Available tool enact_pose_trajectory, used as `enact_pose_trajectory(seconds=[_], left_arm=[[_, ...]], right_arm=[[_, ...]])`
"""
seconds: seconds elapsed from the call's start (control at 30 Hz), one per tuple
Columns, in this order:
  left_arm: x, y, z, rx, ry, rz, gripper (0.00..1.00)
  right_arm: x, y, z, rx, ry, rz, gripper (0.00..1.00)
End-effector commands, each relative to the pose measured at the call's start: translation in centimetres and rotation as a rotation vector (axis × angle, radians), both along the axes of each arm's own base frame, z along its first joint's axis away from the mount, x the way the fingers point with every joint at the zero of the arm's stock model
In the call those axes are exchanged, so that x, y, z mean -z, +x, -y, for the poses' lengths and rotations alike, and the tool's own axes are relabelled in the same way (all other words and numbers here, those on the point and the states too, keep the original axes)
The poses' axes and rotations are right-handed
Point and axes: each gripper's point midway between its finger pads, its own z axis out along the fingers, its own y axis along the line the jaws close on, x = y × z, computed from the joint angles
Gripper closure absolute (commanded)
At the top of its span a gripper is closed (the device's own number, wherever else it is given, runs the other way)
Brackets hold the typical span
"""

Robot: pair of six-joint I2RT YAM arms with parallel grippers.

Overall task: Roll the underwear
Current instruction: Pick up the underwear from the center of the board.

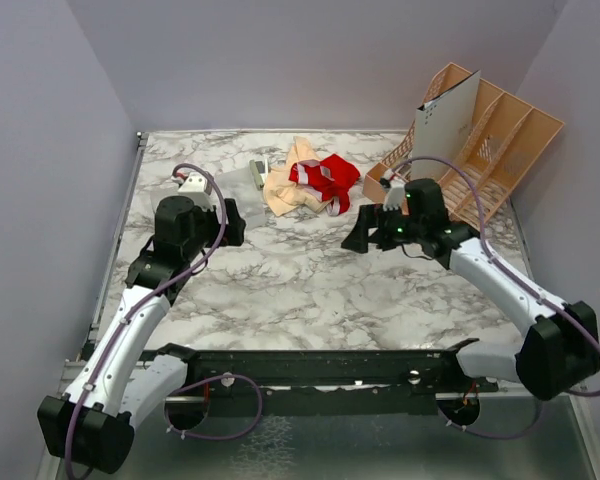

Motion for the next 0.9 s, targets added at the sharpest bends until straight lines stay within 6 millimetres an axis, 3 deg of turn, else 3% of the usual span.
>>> enact_pose_trajectory(seconds=[0.0,0.07,0.2,0.37,0.53,0.7,0.87], left_arm=[[1.3,0.1,-1.6,-0.094,0.021,0.001,0.01],[1.9,0.3,-2.2,-0.121,0.038,-0.005,0.01],[2.0,0.5,-3.4,-0.186,0.059,-0.008,0.01],[2.2,0.2,-3.8,-0.214,0.026,-0.014,0.01],[2.3,-0.3,-3.6,-0.193,0.018,-0.01,0.01],[3.1,-0.5,-3.6,-0.184,0.031,-0.029,0.01],[3.4,-0.1,-4.2,-0.203,0.062,-0.046,0.01]], right_arm=[[0.2,1.8,-3.6,-0.042,-0.151,0.082,0.0],[1.2,3.1,-4.4,-0.003,-0.292,0.102,0.0],[2.3,7.2,-4.0,0.162,-0.536,0.126,0.0],[3.3,11.6,-7.1,0.228,-0.484,0.14,0.01],[6.0,15.7,-10.0,0.228,-0.544,0.084,0.25],[5.6,20.6,-10.4,0.311,-0.633,0.176,0.22],[5.6,23.0,-10.5,0.339,-0.686,0.22,0.22]])
